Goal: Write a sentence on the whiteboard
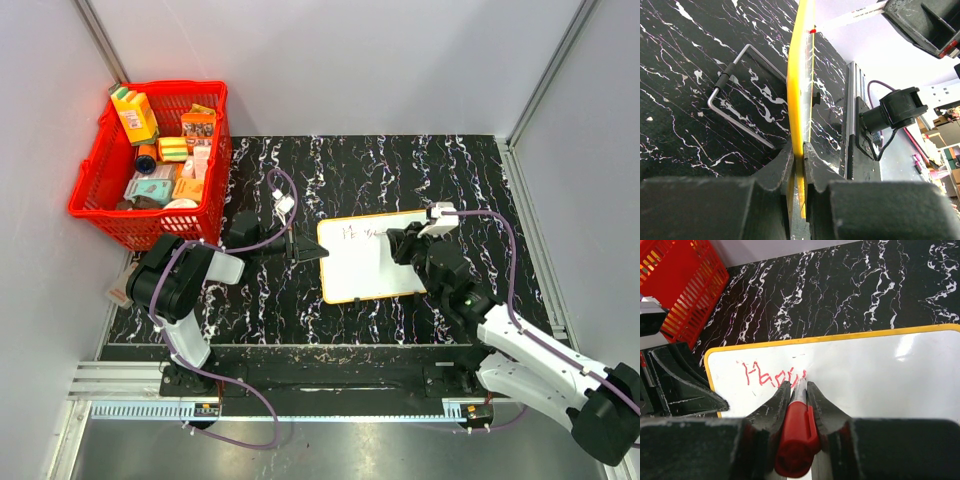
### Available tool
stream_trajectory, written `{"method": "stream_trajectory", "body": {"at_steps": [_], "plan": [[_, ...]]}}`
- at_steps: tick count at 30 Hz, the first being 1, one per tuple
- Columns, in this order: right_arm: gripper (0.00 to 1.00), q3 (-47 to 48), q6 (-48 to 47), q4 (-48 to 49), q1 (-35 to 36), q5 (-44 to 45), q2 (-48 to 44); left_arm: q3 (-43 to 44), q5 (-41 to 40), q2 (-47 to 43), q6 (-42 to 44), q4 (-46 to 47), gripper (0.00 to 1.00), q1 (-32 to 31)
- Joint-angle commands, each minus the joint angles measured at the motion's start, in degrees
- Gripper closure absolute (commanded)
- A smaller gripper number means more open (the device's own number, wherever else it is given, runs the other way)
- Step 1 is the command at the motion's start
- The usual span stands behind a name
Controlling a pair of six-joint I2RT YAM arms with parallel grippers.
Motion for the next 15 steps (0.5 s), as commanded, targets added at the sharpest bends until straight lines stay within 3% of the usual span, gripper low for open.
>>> {"method": "stream_trajectory", "body": {"at_steps": [1, 15], "plan": [[1.00, -0.4, 0.8, -1.2, -0.4, -1.3, -1.2, -0.2, 1.5, 0.0, 2.0, 5.3, 1.00, -0.3], [1.00, 0.8, 1.3, -0.8, -0.5, -0.8, -5.2, -0.1, 1.5, 0.1, 2.0, 5.3, 1.00, -0.2]]}}
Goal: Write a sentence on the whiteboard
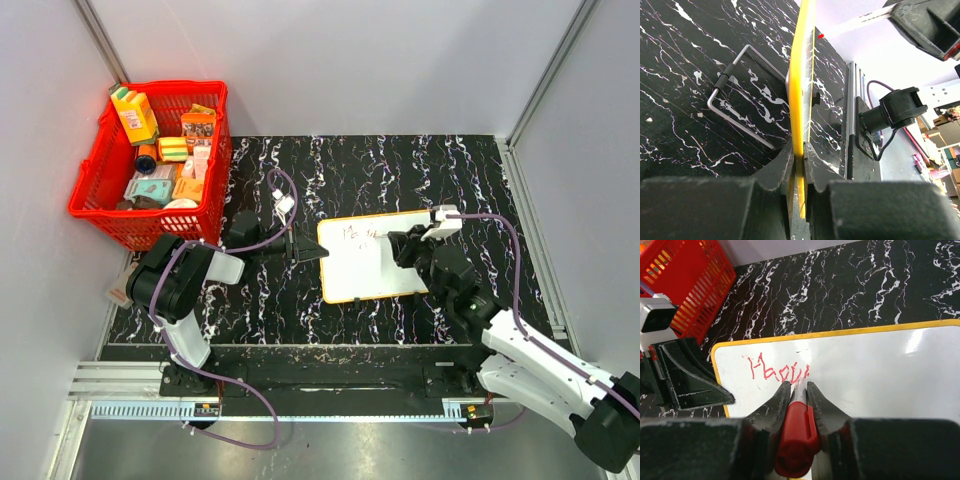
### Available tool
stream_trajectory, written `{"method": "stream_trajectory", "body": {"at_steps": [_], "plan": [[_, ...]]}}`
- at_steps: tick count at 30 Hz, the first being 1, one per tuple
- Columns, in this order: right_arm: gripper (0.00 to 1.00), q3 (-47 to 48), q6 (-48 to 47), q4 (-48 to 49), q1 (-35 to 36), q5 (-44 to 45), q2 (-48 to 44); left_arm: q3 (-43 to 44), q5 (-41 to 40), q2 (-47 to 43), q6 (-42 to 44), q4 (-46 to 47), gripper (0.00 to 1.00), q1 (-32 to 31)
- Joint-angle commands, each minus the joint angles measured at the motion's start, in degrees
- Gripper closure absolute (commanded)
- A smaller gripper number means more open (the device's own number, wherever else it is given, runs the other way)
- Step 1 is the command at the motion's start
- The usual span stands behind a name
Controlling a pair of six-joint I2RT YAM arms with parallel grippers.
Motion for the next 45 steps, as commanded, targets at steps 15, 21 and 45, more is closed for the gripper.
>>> {"method": "stream_trajectory", "body": {"at_steps": [15, 21, 45], "plan": [[1.00, 4.8, -2.2, 5.7, -0.5, 5.3, 1.8, -0.2, 1.6, 0.1, 2.0, 5.3, 1.00, -0.2], [1.00, 4.7, -2.8, 6.5, -0.8, 6.0, 4.0, -0.3, 1.6, 0.1, 1.9, 5.4, 1.00, -0.2], [1.00, 1.4, -4.2, 4.4, -0.8, 4.5, -1.8, -0.3, 1.3, 0.0, 1.9, 5.4, 1.00, -0.3]]}}
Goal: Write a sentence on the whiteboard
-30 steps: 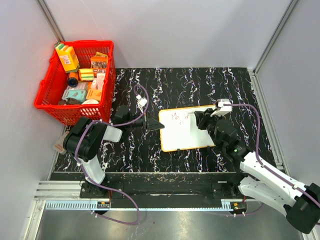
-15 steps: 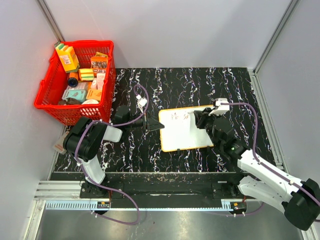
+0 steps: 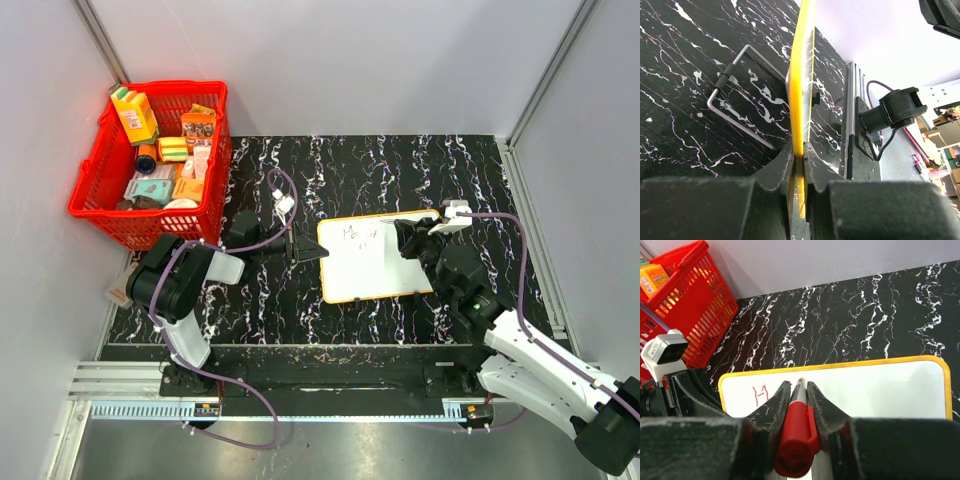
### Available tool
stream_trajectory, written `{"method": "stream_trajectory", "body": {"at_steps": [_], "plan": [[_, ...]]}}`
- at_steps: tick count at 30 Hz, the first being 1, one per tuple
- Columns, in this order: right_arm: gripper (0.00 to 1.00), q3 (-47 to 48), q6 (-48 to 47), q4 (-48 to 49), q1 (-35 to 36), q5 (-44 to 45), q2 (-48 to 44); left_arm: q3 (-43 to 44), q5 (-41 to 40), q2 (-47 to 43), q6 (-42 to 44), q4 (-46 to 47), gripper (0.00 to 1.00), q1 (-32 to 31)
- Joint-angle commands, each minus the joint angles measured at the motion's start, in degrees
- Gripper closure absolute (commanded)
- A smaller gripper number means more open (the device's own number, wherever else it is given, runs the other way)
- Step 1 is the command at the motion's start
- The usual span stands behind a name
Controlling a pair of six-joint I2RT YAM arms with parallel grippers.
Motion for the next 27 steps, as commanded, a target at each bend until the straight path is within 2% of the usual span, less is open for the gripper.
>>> {"method": "stream_trajectory", "body": {"at_steps": [1, 17, 27], "plan": [[1.00, -0.5, -1.3, 0.5, -0.5, 0.8, 0.1, -0.3, 1.3, 0.0, 2.0, 5.3, 1.00, -0.2], [1.00, -0.4, -1.3, -0.2, -0.5, 0.4, 4.6, -0.3, 1.4, 0.0, 2.0, 5.3, 1.00, -0.2], [1.00, -1.0, 0.1, -3.1, -0.5, -0.4, 4.2, -0.3, 1.4, 0.0, 2.0, 5.3, 1.00, -0.2]]}}
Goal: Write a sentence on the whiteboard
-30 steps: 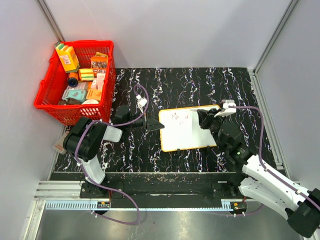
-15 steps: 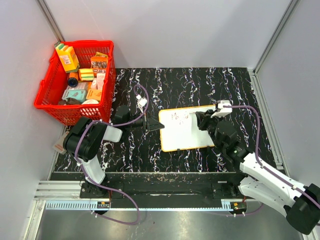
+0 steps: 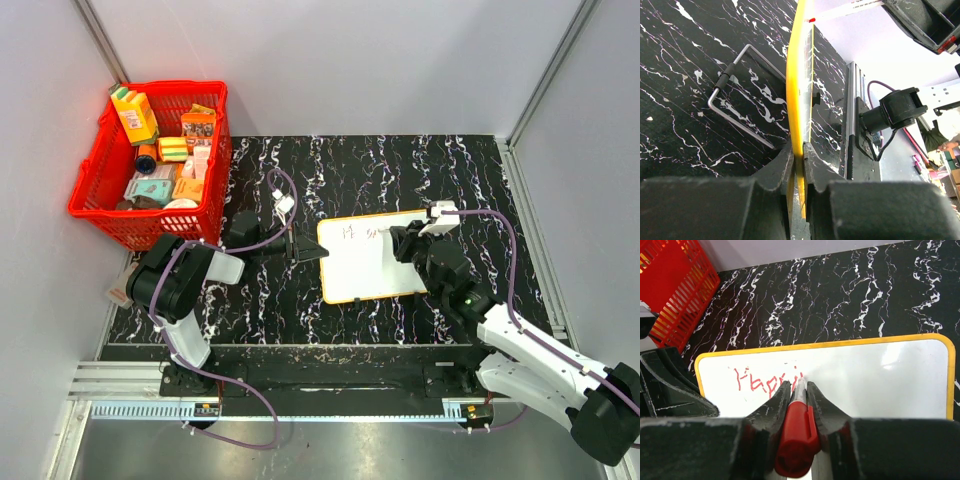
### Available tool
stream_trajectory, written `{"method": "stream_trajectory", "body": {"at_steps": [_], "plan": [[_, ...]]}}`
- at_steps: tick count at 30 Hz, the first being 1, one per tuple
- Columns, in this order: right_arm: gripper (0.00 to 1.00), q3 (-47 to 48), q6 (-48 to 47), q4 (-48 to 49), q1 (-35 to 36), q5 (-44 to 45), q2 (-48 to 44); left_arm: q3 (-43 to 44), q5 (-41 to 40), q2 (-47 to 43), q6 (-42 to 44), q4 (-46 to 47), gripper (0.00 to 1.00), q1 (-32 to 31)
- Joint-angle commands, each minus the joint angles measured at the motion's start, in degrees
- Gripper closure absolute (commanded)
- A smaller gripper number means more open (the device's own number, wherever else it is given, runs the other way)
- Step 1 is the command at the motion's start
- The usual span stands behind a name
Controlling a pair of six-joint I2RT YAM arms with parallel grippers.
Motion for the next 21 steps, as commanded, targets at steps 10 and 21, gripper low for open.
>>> {"method": "stream_trajectory", "body": {"at_steps": [10, 21], "plan": [[1.00, -2.2, 2.5, -3.9, -0.5, -1.4, -2.6, -0.3, 1.5, 0.0, 2.0, 5.5, 1.00, -0.3], [1.00, 0.0, 1.6, -2.9, -0.5, 0.5, -1.5, -0.2, 1.6, 0.2, 2.0, 5.5, 1.00, -0.2]]}}
